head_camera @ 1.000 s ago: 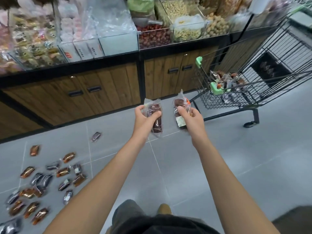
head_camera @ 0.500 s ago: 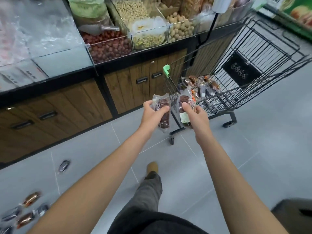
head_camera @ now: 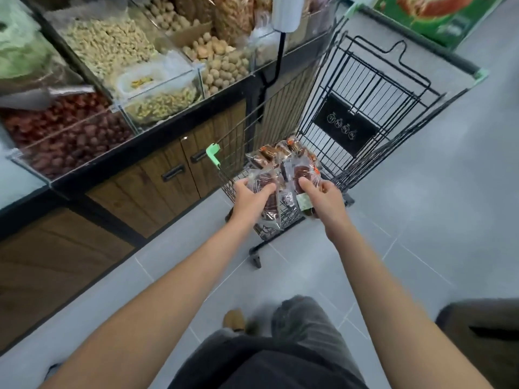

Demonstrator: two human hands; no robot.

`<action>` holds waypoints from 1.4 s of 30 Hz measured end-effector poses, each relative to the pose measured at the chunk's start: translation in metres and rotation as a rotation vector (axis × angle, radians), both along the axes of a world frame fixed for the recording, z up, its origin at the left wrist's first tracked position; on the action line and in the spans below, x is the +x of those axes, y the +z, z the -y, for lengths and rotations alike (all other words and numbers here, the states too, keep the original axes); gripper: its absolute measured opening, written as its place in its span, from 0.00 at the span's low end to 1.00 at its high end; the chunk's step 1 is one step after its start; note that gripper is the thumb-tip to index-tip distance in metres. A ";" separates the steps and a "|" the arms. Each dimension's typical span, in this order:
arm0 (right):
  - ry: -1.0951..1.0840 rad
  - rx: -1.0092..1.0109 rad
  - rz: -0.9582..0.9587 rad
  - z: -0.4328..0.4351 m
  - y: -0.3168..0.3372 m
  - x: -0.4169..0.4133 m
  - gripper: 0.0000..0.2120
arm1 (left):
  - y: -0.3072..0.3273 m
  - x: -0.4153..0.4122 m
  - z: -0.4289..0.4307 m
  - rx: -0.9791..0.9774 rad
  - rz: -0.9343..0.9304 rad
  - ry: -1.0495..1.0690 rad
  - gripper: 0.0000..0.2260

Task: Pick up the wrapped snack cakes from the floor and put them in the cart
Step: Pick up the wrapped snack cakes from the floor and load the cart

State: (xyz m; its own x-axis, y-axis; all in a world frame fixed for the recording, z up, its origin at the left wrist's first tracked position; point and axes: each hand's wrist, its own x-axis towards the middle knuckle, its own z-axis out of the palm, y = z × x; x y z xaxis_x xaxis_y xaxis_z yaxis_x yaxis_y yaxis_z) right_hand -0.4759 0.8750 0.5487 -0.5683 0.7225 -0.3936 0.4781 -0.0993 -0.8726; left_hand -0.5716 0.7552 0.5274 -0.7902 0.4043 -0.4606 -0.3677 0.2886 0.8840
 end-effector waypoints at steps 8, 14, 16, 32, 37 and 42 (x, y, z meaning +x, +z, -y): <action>0.083 -0.018 0.076 -0.107 -0.035 -0.073 0.29 | -0.031 -0.056 -0.086 -0.080 0.066 0.013 0.28; 0.310 -0.011 0.225 -0.192 -0.073 -0.133 0.31 | -0.069 -0.092 -0.160 -0.204 0.190 0.152 0.30; 0.393 0.010 0.315 -0.216 -0.090 -0.151 0.32 | -0.087 -0.097 -0.180 -0.267 0.240 0.211 0.32; 0.761 -0.023 0.784 -0.283 -0.273 -0.197 0.15 | -0.252 -0.095 -0.251 -0.485 0.619 0.509 0.27; 0.810 0.015 0.844 -0.284 -0.300 -0.199 0.26 | -0.279 -0.095 -0.252 -0.465 0.642 0.542 0.27; 0.821 -0.006 0.844 -0.287 -0.304 -0.201 0.26 | -0.284 -0.093 -0.257 -0.423 0.666 0.599 0.27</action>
State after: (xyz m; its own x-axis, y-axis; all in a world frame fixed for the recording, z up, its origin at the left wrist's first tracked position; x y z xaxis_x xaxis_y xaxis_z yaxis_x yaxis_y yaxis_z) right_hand -0.6773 1.1621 0.2445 -0.4201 0.2580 -0.8701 0.8268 0.5040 -0.2497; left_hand -0.6646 1.0117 0.2433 -0.3376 -0.2776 -0.8994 -0.9406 0.1372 0.3107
